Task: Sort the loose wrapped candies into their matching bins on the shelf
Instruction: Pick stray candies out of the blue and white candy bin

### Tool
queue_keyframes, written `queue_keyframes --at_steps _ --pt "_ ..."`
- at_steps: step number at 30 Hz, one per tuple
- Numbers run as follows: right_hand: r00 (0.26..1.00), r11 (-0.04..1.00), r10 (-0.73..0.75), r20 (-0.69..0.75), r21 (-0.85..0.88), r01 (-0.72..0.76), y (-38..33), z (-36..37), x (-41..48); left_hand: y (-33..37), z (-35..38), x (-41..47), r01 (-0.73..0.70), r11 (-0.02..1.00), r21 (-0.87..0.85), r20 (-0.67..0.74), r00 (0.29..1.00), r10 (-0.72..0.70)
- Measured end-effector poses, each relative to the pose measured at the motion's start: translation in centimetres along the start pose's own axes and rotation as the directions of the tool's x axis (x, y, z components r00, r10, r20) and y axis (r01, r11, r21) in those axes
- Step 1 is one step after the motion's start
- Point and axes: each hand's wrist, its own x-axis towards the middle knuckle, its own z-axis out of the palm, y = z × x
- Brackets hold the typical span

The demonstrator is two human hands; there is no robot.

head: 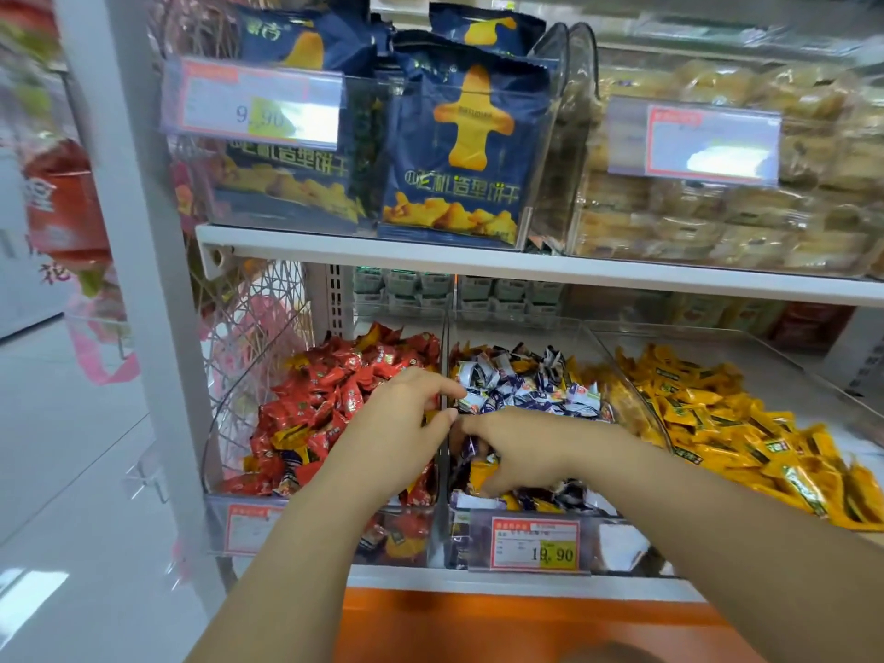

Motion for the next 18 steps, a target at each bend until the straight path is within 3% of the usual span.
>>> queue_keyframes --at_steps 7,11,14,18 --pt "0.997 0.993 -0.042 0.064 -0.111 0.049 1.1 -1.2 -2.6 0.0 -0.3 0.0 0.002 1.0 0.01 0.014 1.0 -0.003" --pt "1.0 0.997 -0.022 0.009 -0.075 0.022 1.6 -0.6 -3.3 0.2 -0.1 -0.2 0.005 1.0 0.018 0.016 1.0 -0.005" --pt "0.995 0.999 -0.026 -0.095 -0.046 0.021 1.7 -0.9 -4.6 0.2 -0.2 -0.1 0.007 1.0 0.022 0.018 1.0 -0.008" --pt "0.932 0.997 0.052 -0.357 0.071 -0.028 2.2 -1.3 -7.0 0.1 0.0 0.1 0.021 0.999 0.05 0.001 1.0 -0.021"
